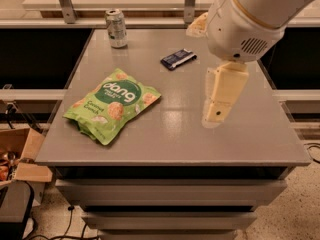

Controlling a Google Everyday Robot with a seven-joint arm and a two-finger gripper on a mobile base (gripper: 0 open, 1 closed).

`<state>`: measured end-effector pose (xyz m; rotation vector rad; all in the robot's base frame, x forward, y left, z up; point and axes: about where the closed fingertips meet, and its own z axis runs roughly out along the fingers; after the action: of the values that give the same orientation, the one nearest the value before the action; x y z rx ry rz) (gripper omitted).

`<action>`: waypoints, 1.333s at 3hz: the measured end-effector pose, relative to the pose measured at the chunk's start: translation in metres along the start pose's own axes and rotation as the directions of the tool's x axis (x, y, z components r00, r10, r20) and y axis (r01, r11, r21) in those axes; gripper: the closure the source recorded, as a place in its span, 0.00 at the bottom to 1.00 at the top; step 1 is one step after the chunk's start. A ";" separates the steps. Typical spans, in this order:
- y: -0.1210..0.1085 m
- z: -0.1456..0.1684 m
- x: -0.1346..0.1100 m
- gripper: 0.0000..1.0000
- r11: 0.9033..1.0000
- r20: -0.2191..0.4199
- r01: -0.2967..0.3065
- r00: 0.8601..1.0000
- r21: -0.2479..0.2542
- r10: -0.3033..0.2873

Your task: Pick green rice chip bag

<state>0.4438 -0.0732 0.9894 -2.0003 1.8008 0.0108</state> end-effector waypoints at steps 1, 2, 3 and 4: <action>-0.005 0.018 -0.041 0.00 0.976 0.030 0.215 0.976 -0.009 -0.215; -0.005 0.038 -0.076 0.00 0.917 0.046 0.398 0.917 -0.023 -0.397; -0.004 0.065 -0.108 0.00 0.854 0.067 0.519 0.854 -0.048 -0.515; -0.003 0.065 -0.112 0.00 0.847 0.069 0.529 0.848 -0.046 -0.526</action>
Offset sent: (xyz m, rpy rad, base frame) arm 0.0085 0.1280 -0.0326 -0.1442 -0.1297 0.6205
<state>0.4490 0.0539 0.9649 -2.4520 1.1722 -0.0480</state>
